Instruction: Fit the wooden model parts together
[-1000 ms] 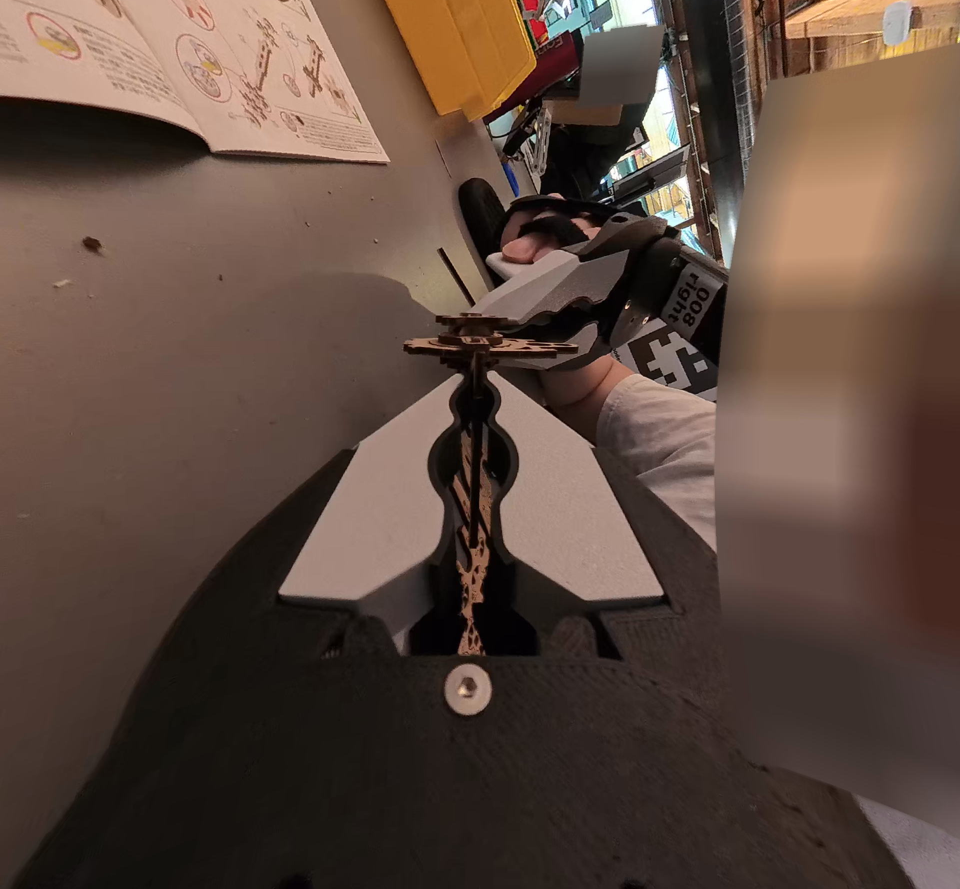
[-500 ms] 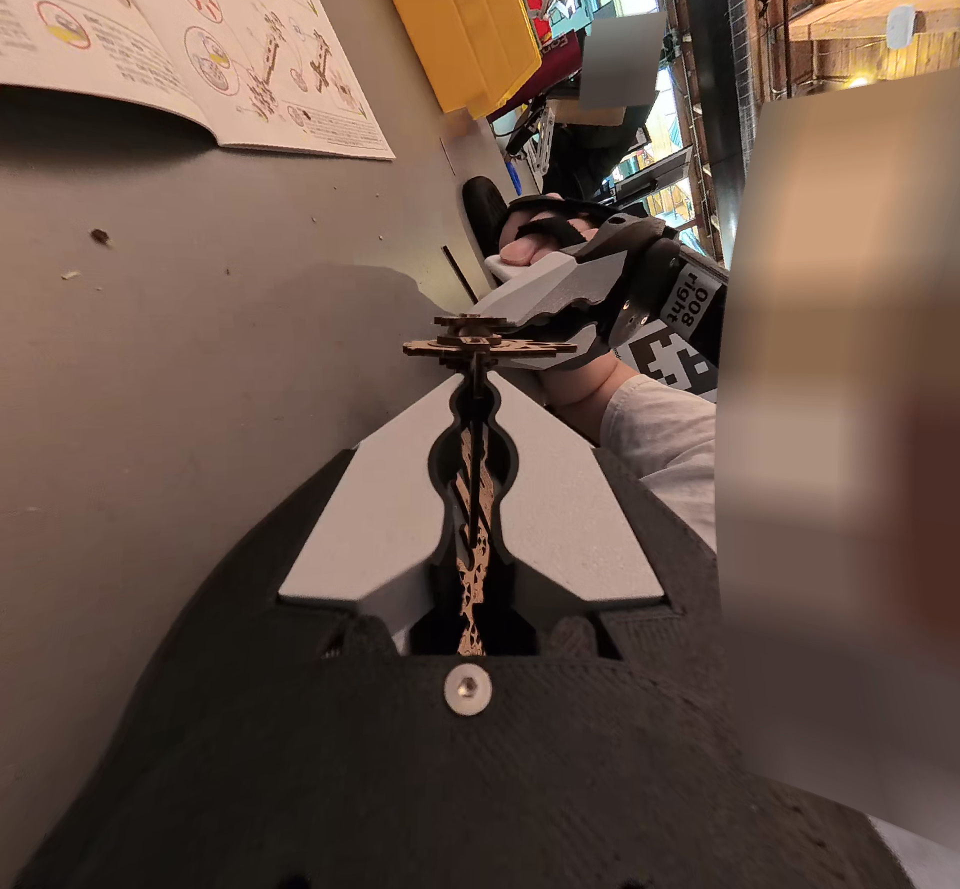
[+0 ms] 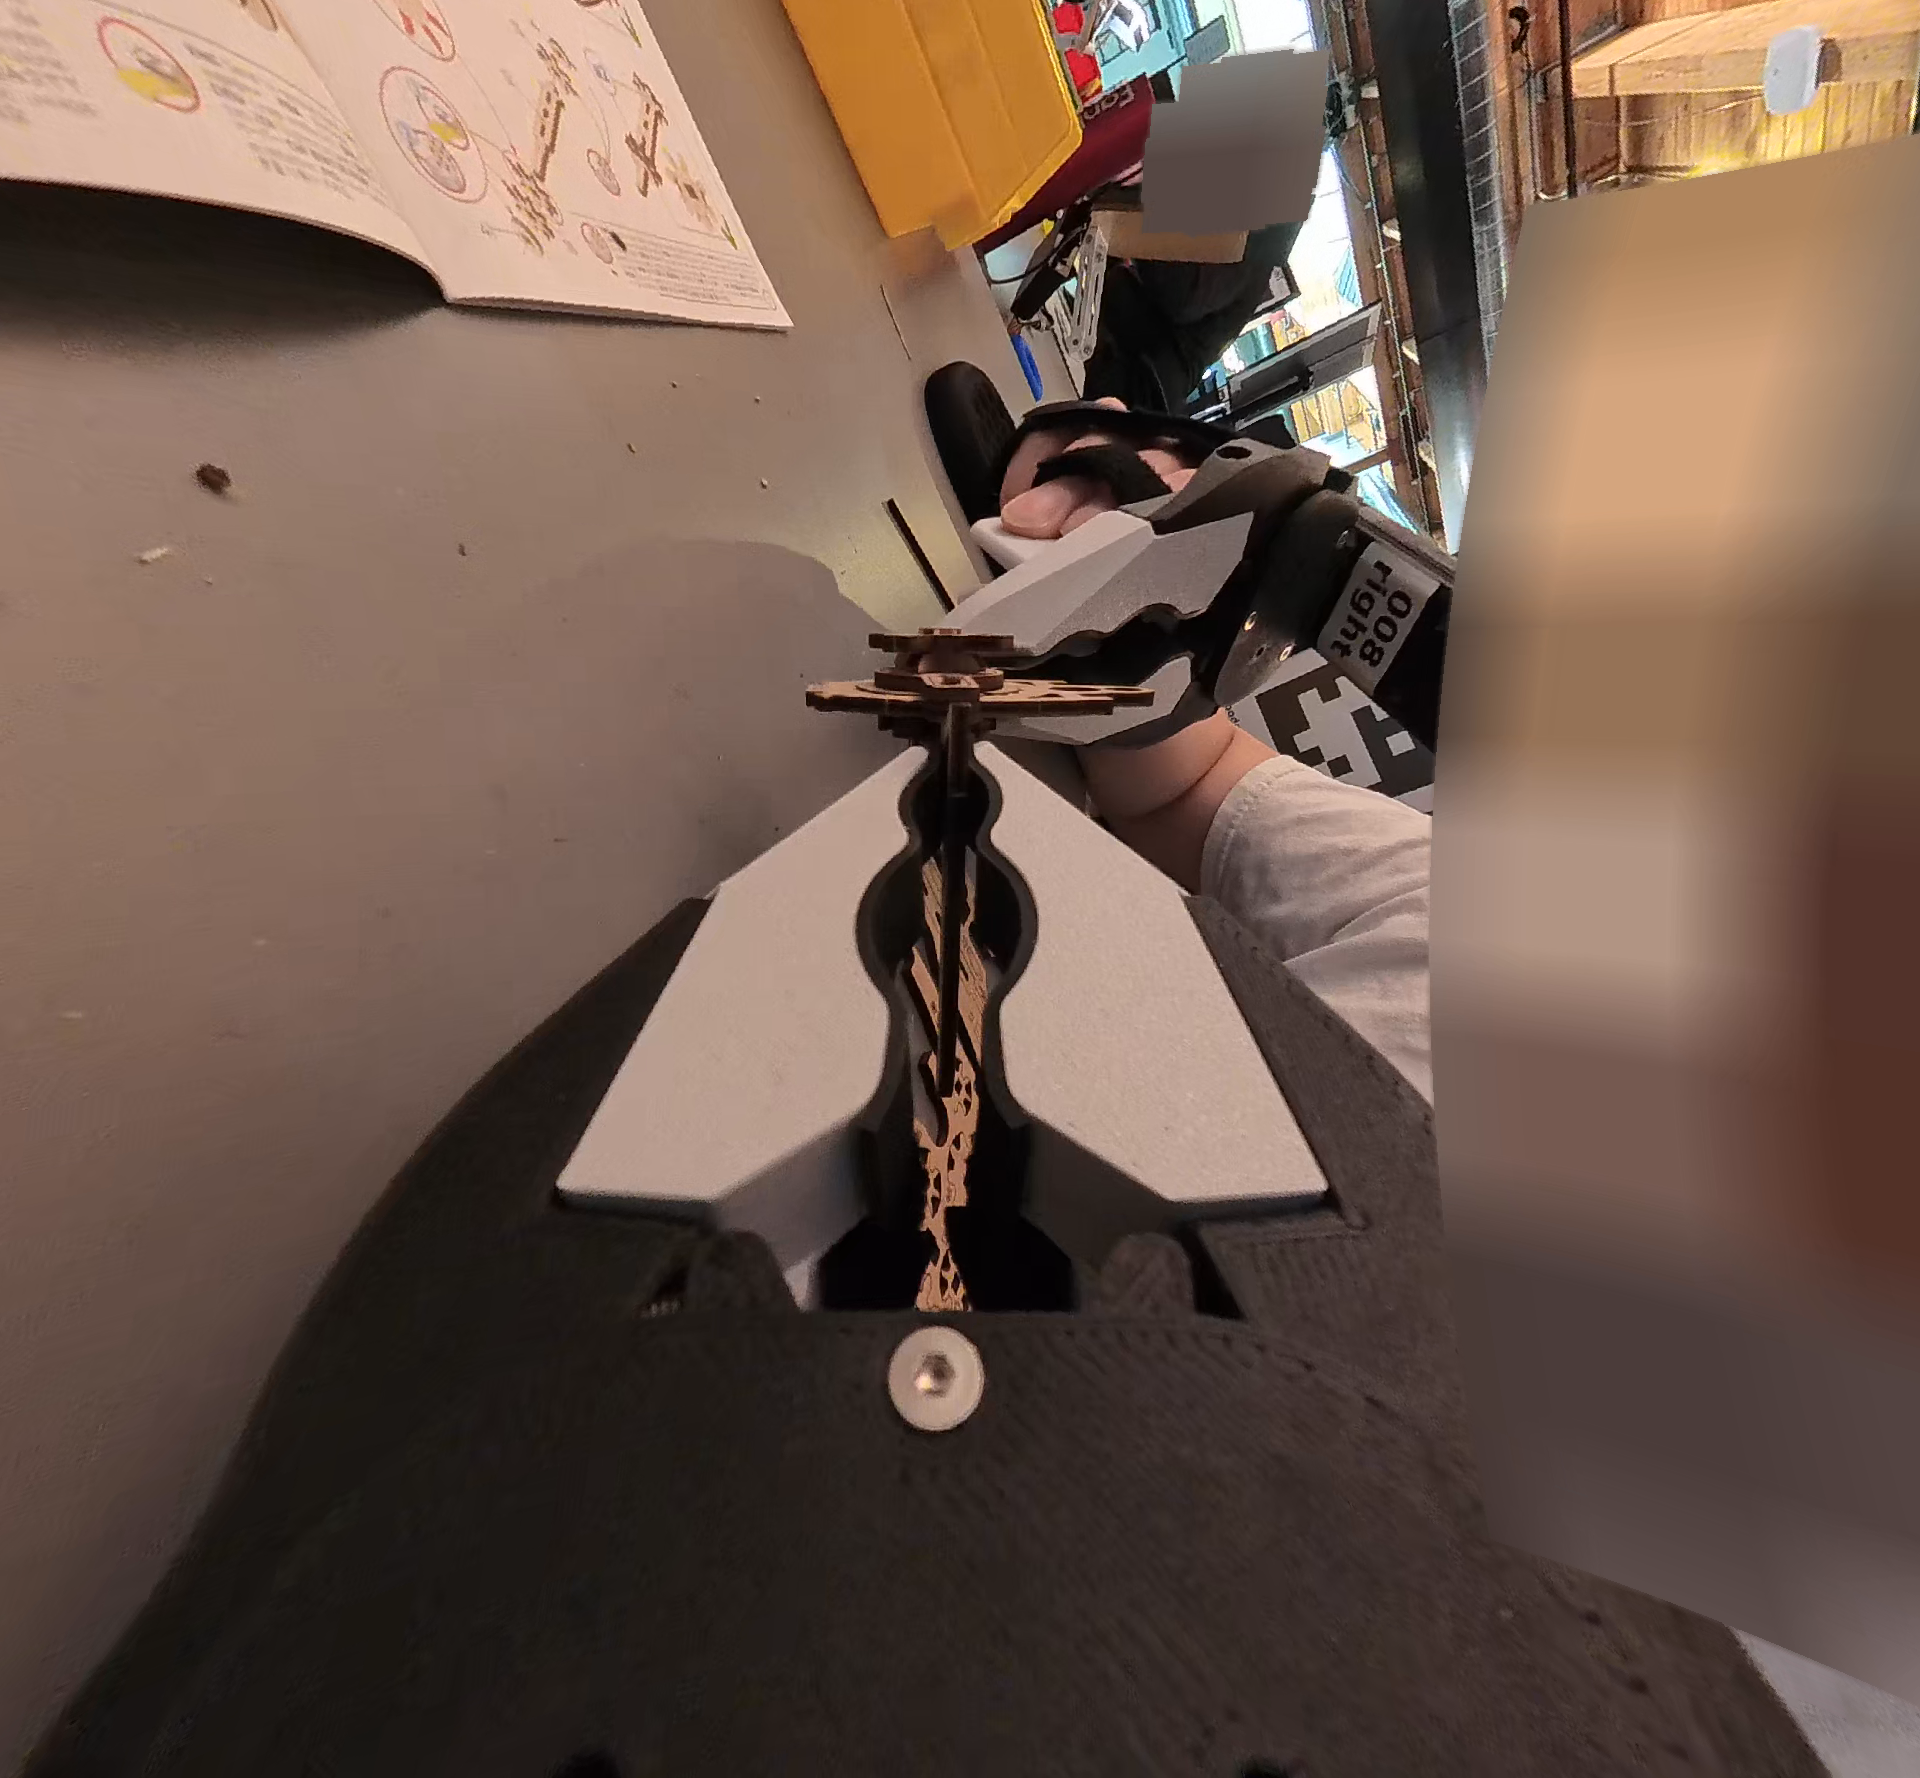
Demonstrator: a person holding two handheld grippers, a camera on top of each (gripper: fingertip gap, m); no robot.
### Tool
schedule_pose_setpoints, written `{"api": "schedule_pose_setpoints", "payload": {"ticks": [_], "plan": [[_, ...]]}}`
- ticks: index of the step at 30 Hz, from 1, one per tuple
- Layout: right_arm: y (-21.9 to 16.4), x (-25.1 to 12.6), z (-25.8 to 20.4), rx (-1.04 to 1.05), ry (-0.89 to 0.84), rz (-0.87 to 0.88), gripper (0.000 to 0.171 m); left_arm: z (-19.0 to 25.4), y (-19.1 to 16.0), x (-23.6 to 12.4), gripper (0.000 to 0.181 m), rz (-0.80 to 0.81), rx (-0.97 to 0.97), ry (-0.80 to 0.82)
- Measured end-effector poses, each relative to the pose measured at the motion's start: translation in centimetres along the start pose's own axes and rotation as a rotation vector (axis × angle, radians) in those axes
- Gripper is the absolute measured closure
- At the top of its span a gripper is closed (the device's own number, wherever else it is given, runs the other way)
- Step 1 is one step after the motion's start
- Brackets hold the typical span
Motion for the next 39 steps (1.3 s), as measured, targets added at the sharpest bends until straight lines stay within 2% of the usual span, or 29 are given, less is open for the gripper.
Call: {"api": "schedule_pose_setpoints", "payload": {"ticks": [5,7,10,18,20,26,32,37,39], "plan": [[0.3,-0.4,0.4,-0.008,-0.005,0.014,0.164,0.5,0.2,-0.1,0.181,0.000,0.050,-0.010],[1.0,-1.4,1.6,-0.072,-0.115,0.063,0.163,1.5,0.8,-0.2,0.181,0.046,0.111,-0.049],[1.5,-2.1,2.2,-0.144,-0.188,0.082,0.163,2.6,1.1,-0.3,0.181,0.068,0.181,-0.090],[1.4,-1.9,2.0,-0.197,-0.222,0.025,0.155,2.7,1.0,0.0,0.181,0.065,0.207,-0.077],[1.4,-1.9,1.8,-0.211,-0.210,0.021,0.162,2.8,1.0,0.0,0.181,0.069,0.224,-0.071],[1.5,-1.8,1.9,-0.201,-0.209,0.036,0.162,3.5,0.9,0.1,0.181,0.060,0.344,-0.049],[1.4,-2.0,2.5,-0.196,-0.252,0.050,0.151,4.1,0.6,0.3,0.180,0.049,0.428,-0.046],[1.4,-2.1,2.3,-0.187,-0.219,0.071,0.163,4.6,0.5,0.4,0.179,0.042,0.502,-0.039],[1.4,-2.2,2.3,-0.210,-0.228,0.081,0.162,4.6,0.4,0.4,0.180,0.040,0.503,-0.043]]}}
Point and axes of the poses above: each gripper's, where its closed fingertips meet, x out along the fingers, y out of its top, z = x × y across the jaws, the point moved 3 cm from there along -x, back along the fingers
